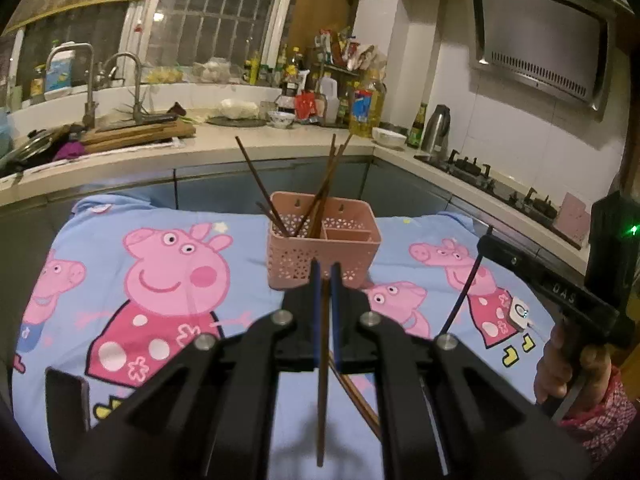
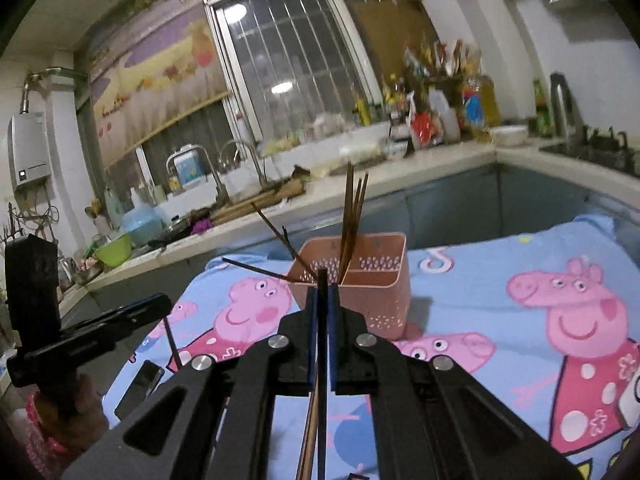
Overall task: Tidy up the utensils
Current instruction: 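Lift both held chopsticks up over the pink basket, then lower the chopsticks into the basket and open both tools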
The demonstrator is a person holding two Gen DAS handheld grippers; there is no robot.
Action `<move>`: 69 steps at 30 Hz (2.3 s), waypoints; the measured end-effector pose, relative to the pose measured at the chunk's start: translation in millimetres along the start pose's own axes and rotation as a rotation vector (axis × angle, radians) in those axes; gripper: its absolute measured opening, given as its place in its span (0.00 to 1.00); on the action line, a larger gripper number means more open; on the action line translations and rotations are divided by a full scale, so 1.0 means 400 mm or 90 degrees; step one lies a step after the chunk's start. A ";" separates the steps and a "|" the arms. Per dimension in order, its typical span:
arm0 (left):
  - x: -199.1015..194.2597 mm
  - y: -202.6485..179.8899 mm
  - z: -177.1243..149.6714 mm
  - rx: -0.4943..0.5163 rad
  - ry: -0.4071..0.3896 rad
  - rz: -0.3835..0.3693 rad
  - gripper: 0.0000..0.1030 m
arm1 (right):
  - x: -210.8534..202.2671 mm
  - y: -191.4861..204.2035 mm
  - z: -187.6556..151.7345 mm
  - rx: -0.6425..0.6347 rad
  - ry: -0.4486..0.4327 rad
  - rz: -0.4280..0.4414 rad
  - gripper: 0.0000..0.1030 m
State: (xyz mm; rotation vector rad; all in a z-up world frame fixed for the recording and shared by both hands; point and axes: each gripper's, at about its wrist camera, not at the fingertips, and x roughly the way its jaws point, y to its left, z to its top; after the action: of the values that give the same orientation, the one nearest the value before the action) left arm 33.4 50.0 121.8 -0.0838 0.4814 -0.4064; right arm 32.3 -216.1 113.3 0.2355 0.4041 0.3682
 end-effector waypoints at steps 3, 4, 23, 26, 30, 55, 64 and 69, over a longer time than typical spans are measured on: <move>-0.019 -0.011 -0.007 0.006 -0.005 0.004 0.04 | -0.025 0.012 -0.020 -0.011 -0.013 -0.011 0.00; -0.022 -0.014 -0.007 0.007 -0.005 0.004 0.04 | -0.028 0.016 -0.020 -0.011 -0.014 -0.012 0.00; -0.015 -0.034 0.000 0.034 0.002 0.005 0.04 | -0.049 0.029 -0.035 -0.023 -0.012 -0.011 0.00; -0.016 -0.031 0.030 0.033 -0.005 -0.002 0.04 | -0.047 0.032 -0.018 -0.029 -0.007 -0.004 0.00; -0.021 -0.038 0.088 0.042 -0.024 -0.014 0.04 | -0.049 0.042 0.018 -0.039 -0.016 0.011 0.00; 0.294 -0.056 0.480 0.083 -0.150 0.102 0.04 | 0.227 0.058 0.372 -0.115 -0.152 0.019 0.00; 0.458 -0.014 0.419 0.080 -0.070 0.125 0.04 | 0.395 0.001 0.291 -0.109 -0.055 0.025 0.00; 0.478 -0.022 0.380 0.097 -0.027 0.134 0.40 | 0.456 -0.018 0.240 -0.089 0.039 0.051 0.00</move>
State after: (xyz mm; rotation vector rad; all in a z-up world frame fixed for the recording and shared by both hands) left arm 255.7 -36.7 174.8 0.1045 0.4118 -0.2333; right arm 231.1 -165.4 135.3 0.1047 0.4279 0.4819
